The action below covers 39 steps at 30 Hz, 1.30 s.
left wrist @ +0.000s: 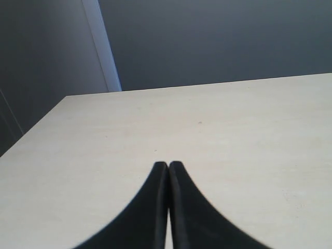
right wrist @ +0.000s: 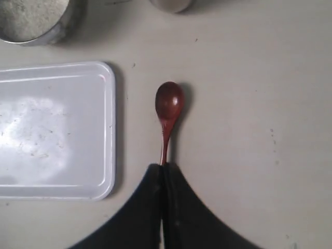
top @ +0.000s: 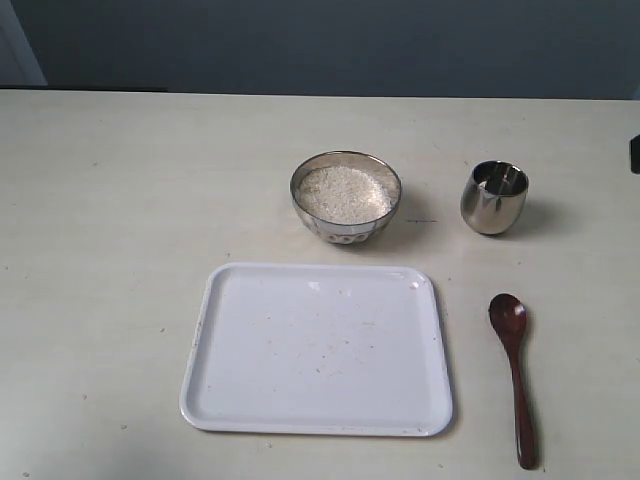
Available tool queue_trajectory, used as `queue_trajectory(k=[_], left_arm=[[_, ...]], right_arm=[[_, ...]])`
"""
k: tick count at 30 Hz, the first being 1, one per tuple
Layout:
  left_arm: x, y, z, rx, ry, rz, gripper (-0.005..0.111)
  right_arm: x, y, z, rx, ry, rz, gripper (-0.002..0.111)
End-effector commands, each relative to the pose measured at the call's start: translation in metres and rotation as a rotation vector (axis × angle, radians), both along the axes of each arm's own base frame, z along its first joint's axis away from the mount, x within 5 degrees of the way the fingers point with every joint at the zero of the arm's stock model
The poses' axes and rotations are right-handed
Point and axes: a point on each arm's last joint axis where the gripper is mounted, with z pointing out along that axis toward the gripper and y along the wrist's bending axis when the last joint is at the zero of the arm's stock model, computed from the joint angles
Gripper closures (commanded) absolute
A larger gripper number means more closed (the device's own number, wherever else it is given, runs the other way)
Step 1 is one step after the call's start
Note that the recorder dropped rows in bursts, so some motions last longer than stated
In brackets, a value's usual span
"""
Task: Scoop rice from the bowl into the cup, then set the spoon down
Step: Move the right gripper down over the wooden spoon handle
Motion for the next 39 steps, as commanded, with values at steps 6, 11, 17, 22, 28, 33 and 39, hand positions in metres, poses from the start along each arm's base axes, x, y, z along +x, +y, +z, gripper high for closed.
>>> queue_trajectory(k=[6, 11, 17, 22, 28, 33, 39], left_arm=[[0.0, -0.001, 0.002, -0.012, -0.019, -0.007, 0.106], [0.0, -0.001, 0.002, -0.012, -0.019, -0.007, 0.106], [0.0, -0.001, 0.002, -0.012, -0.019, -0.007, 0.106], [0.0, -0.001, 0.002, -0.012, -0.019, -0.007, 0.106], [0.0, -0.001, 0.002, -0.012, -0.019, -0.007, 0.106], [0.0, -0.001, 0.002, -0.012, -0.019, -0.007, 0.106], [0.0, -0.001, 0.002, -0.012, -0.019, -0.007, 0.106]], right_arm=[[0.036, 0.022, -0.043, -0.321, 0.109, -0.004, 0.109], [0.049, 0.047, -0.091, -0.235, 0.237, 0.022, 0.109], [0.039, 0.051, -0.138, -0.206, 0.413, -0.031, 0.109], [0.039, 0.053, -0.14, -0.192, 0.399, 0.005, 0.109], [0.035, 0.055, -0.14, -0.192, 0.415, 0.139, 0.055], [0.034, 0.055, -0.145, -0.167, 0.434, 0.026, 0.056], [0.021, 0.052, -0.166, -0.114, 0.444, -0.023, 0.082]])
